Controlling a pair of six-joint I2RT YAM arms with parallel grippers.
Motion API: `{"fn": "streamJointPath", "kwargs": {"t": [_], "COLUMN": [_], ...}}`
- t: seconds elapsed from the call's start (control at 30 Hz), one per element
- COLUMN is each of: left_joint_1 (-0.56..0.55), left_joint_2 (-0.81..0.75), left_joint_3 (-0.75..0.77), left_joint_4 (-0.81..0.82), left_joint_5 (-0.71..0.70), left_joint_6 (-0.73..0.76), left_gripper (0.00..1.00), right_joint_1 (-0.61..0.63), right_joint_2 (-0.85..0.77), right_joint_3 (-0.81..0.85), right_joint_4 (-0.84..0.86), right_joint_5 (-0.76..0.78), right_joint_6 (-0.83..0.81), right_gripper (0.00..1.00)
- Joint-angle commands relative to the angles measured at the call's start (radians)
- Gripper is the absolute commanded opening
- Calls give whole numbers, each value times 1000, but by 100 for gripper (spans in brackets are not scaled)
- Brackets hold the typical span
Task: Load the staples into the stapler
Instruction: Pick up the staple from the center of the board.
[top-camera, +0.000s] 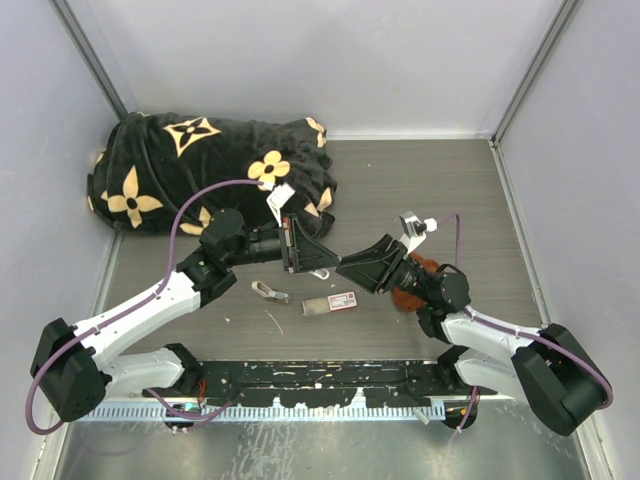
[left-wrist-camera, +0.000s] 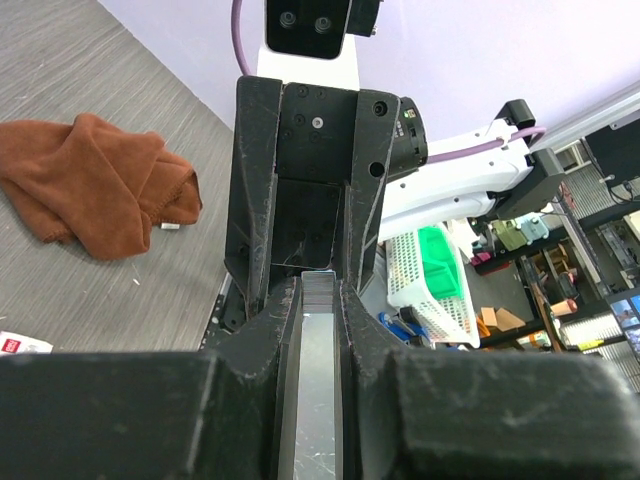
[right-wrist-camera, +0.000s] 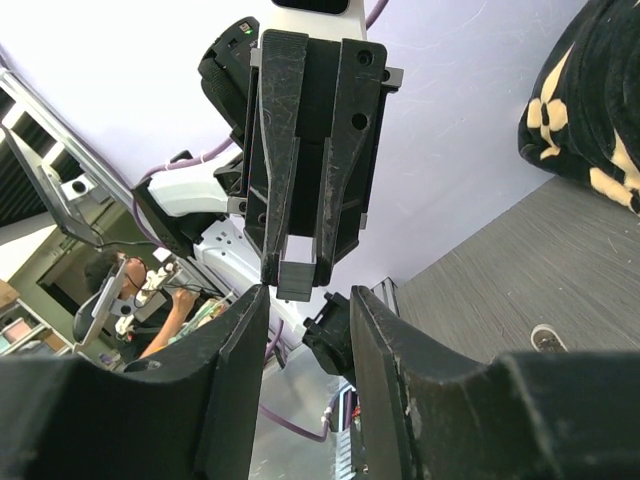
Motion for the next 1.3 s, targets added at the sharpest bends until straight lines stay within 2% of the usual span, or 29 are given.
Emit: {"fn": "streamJointPath", "kwargs": {"t": [0.0,0.5,0.67,0.77,0.87,1.0,1.1,1.17,1.27], "left_joint_1": [1,0,1,1,1,0,4,11,52], "left_joint_2": [-19,-15,-16,-24,-30,-38,-43,-57,-97], "left_joint_3": [2,-5,-17,-16,-9,1,6,7,7], "left_joint_4": [70,76,60,48,34,2,-28,-68,-149], "left_joint_5": [26,36,23,7,-2,-13,-32,-65,-121], "left_joint_6": [-15,-19,-7,0,3,19,39,63,93], "left_gripper": [11,11,15,24,39,49,61,67,71], "right_joint_1": [8,8,7,8,8,8,8,8,8], "right_joint_2": [3,36,43,45,44,23,-6,-39,-125], "right_joint_3": [46,40,31,19,5,-11,-15,-11,11], "right_joint_4": [72,129,135,129,114,72,15,-59,-288], "right_joint_5": [1,23,30,37,38,36,33,25,8], "right_joint_6": [-1,12,13,7,0,-18,-46,-84,-183], "right_gripper": [44,32,28,27,25,24,24,23,23]}}
